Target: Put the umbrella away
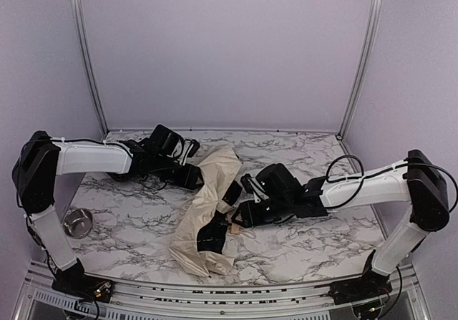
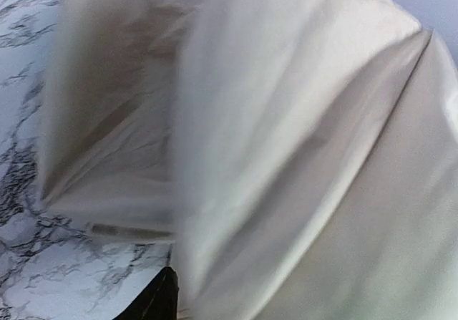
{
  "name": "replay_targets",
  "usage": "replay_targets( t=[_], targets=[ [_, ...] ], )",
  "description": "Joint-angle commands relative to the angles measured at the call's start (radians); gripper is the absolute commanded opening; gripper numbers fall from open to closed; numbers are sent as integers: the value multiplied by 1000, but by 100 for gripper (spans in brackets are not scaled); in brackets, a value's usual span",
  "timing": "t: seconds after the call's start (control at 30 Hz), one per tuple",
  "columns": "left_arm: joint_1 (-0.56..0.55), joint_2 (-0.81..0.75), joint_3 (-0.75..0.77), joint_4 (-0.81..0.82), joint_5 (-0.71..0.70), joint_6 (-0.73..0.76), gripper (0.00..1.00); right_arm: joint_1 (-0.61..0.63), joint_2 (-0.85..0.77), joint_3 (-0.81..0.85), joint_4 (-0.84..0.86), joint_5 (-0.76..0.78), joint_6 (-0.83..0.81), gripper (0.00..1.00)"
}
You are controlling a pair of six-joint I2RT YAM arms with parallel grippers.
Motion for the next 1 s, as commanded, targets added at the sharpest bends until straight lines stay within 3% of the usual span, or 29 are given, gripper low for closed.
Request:
replay_targets(
  t=[0.0, 0.13, 0.3, 0.4, 0.53, 0.67, 0.77, 0.87, 0.97],
  targets=[
    [40, -12, 20, -34, -113, 100, 66, -12, -90, -27, 10, -35, -113, 54],
    [44, -40, 26, -48, -160, 126, 73, -39, -136, -9, -65, -52, -325, 62],
    [45, -105, 33, -106, -236, 122, 74, -65, -167, -21, -13, -150, -605, 73],
    [44, -182, 1, -115, -237, 98, 74, -108, -129, -15, 47, -248, -713, 79],
    [32, -317, -96, -128, -289, 82, 68, -173, -28, 46, 79, -380, -806, 79],
    [-39, -493, -212, -123, -351, 81, 65, -173, 66, 120, 104, -435, -818, 68],
    [-114, -614, -283, -122, -328, 94, 61, -173, 92, 128, 109, -546, -820, 61],
    [-180, -728, -359, -117, -258, 92, 60, -173, 105, 116, 119, -543, -818, 55],
    [-199, -787, -424, -107, -200, 51, 57, -172, 157, 144, 121, -577, -805, 35]
  ],
)
